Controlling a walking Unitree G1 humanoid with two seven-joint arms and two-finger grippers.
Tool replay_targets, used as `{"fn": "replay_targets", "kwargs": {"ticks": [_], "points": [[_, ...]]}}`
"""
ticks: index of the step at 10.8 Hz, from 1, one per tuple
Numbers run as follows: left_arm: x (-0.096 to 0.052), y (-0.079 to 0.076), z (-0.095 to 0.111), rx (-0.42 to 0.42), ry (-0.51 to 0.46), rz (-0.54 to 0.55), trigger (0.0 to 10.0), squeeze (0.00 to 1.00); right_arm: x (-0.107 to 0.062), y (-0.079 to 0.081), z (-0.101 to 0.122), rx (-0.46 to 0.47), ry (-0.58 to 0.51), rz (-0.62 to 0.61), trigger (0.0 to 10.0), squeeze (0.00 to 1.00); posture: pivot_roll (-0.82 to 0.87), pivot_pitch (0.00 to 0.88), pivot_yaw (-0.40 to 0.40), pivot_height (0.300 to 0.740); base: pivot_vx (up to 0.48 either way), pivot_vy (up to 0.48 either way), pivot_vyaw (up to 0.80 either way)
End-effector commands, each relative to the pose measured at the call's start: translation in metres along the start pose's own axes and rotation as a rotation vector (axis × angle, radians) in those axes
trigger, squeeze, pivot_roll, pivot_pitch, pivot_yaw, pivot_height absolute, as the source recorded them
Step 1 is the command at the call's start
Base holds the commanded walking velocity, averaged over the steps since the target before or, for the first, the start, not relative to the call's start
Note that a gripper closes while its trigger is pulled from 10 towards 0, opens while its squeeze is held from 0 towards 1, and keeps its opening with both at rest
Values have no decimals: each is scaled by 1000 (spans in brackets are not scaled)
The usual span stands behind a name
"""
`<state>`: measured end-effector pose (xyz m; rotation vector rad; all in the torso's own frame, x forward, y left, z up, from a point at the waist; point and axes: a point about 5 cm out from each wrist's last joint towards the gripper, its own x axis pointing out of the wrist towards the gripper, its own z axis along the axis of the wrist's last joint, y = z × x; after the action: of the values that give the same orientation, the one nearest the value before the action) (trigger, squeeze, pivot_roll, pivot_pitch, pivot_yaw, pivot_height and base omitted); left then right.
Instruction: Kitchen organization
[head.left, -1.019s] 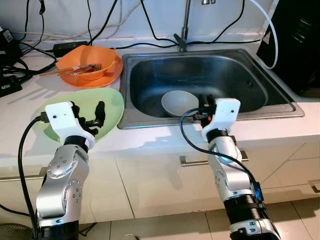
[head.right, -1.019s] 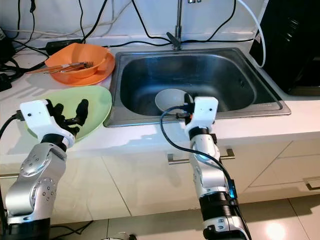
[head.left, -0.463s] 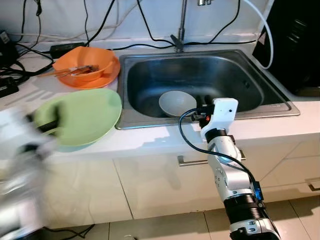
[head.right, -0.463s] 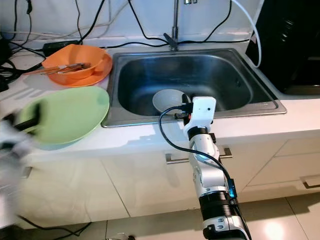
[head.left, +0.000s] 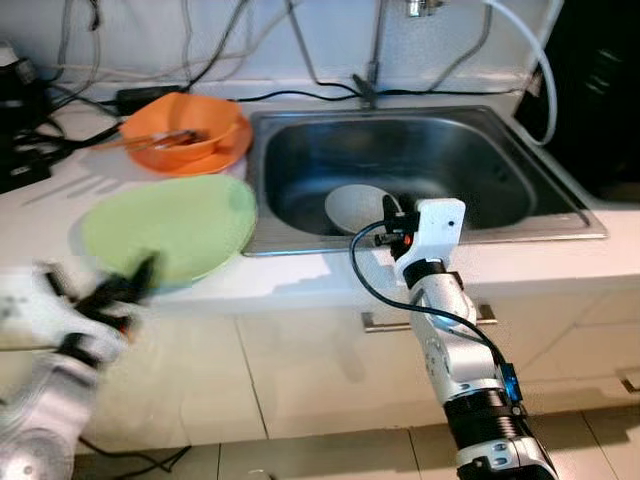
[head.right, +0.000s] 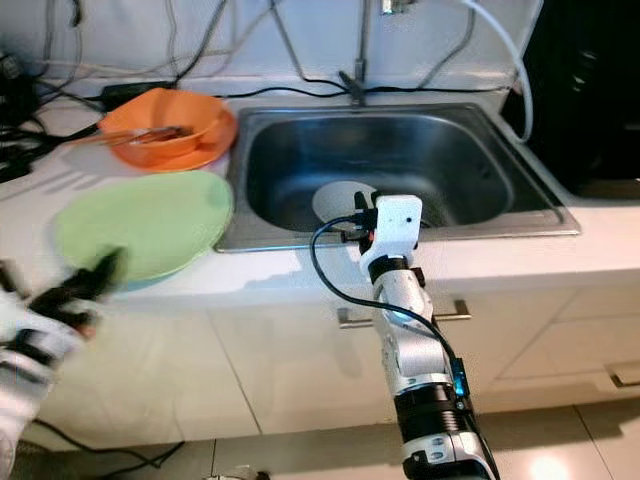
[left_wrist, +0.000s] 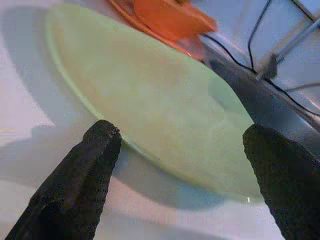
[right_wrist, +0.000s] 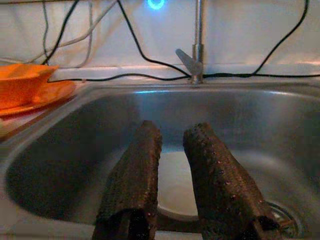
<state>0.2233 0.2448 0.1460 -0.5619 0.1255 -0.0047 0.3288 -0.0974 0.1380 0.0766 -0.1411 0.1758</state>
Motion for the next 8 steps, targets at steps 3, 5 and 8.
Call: {"fn": "replay_targets", "kwargs": {"ticks": [3, 5, 8], "points": [[-2, -10, 10, 11, 35, -7, 10000, 0, -1, 1, -4, -7, 25, 18, 10000, 0, 161, 0, 34, 740, 0, 0, 0], [-5, -8, 15, -10, 65, 35, 10000, 0, -1, 2, -5, -4, 27, 21, 10000, 0, 165, 0, 40, 740, 0, 0, 0], [6, -20, 4, -132, 166, 97, 10000, 0, 0, 5, -5, -2, 28, 37, 10000, 0, 160, 0, 39, 740, 0, 0, 0]]}}
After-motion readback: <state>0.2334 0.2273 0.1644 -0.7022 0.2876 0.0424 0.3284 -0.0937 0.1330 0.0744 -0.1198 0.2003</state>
